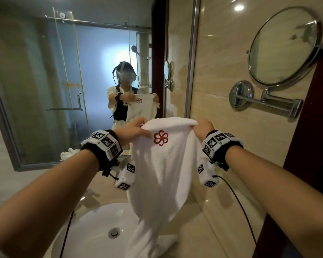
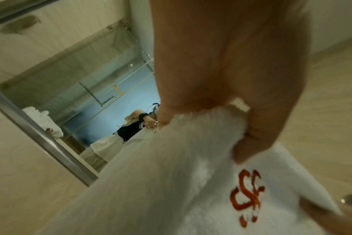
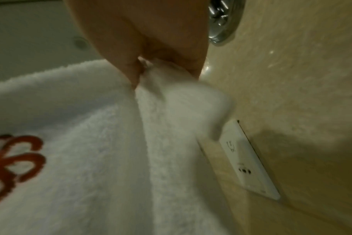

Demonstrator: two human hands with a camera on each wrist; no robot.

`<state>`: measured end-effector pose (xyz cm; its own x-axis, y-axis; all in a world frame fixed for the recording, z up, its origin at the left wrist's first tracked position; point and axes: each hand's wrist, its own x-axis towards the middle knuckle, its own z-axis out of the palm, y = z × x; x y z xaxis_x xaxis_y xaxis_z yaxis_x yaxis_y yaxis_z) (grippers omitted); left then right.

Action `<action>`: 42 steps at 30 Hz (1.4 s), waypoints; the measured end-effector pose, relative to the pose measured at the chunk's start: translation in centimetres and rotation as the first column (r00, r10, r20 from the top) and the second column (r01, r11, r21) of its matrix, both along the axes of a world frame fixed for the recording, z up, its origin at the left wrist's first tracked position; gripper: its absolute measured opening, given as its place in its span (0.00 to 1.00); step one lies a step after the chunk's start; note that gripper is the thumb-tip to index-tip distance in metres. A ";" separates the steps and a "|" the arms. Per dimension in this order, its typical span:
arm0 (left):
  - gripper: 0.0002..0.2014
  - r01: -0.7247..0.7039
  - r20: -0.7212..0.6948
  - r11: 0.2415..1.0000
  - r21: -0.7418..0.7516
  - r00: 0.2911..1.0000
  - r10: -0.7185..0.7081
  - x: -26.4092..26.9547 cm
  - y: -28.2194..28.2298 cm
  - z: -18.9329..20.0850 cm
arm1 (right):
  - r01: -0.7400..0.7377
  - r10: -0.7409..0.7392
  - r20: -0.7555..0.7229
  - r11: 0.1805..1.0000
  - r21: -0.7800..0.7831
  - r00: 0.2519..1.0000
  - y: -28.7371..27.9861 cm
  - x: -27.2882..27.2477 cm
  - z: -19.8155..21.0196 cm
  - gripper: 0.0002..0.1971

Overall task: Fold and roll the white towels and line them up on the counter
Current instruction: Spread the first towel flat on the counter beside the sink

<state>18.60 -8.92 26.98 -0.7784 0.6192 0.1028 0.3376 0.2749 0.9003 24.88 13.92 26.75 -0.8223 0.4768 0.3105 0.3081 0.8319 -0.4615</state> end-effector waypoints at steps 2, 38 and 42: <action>0.15 -0.050 -0.077 0.995 -0.087 0.996 0.043 -0.6 -0.3 -0.5 | -0.005 0.003 -0.087 1.000 -0.013 0.996 0.2 -0.1 0.5 0.12; 0.15 -0.335 -0.292 0.611 -0.717 0.941 0.172 -20.9 6.2 -20.5 | 0.121 -0.152 0.416 0.988 0.101 0.897 9.6 -14.9 -19.1 0.12; 0.17 -0.331 -0.255 0.613 -0.717 0.944 0.211 -24.5 6.7 -24.4 | 0.221 -0.177 0.410 0.973 -0.062 0.895 10.7 -18.3 -22.1 0.14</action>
<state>-5.93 -2.26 2.62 -0.9388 0.2941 -0.1792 0.2324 0.9251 0.3004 6.59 24.63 4.68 -0.7507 0.6553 -0.0841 0.6389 0.6876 -0.3449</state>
